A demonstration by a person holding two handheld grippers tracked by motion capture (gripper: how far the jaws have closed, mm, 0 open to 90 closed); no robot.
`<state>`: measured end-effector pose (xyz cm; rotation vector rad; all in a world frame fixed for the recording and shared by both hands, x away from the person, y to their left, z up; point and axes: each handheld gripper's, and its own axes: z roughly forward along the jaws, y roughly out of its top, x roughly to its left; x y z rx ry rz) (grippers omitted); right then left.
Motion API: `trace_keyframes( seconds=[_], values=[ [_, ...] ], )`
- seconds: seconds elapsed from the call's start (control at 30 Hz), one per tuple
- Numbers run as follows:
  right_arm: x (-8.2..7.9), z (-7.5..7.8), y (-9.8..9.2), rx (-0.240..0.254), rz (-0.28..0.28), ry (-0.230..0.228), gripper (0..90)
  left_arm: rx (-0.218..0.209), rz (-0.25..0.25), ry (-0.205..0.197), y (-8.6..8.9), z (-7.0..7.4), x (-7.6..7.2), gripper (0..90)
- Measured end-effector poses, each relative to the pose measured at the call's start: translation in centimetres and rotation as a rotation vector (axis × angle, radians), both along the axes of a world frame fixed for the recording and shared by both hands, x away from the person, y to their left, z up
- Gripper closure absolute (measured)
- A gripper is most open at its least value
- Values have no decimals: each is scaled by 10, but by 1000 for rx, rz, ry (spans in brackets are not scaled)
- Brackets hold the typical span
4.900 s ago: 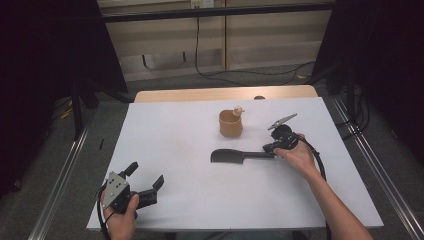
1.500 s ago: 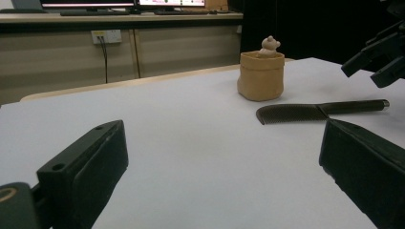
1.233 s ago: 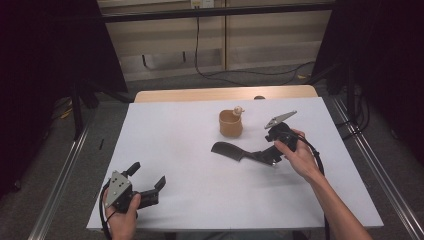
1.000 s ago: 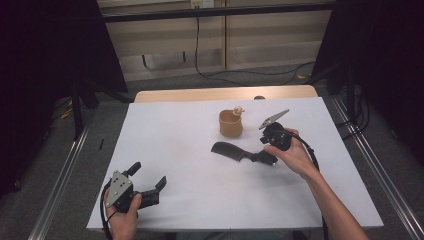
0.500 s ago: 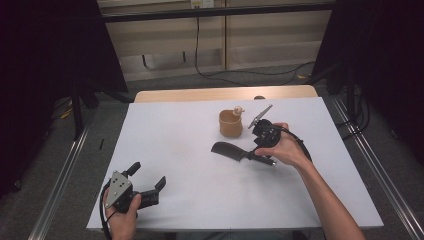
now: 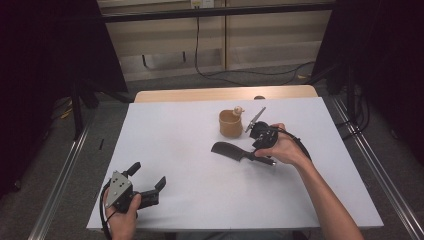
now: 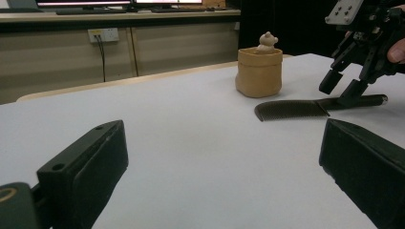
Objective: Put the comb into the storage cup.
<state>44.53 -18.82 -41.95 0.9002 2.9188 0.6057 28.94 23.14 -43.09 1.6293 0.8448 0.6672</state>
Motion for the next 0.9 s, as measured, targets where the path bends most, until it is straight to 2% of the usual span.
trace_keyframes(
  seconds=[0.13, 0.5, 0.9],
  values=[
    [1, -1, 1, 0, 1, 6, 484, -3, 0, 3, -1, 0, 0, 27],
    [0, -4, 4, -30, 32, 30, 567, -2, 0, 5, 0, 0, 0, 27],
    [0, -6, 8, -65, 49, 14, 620, 0, -1, 8, 0, 0, 1, 27]
  ],
)
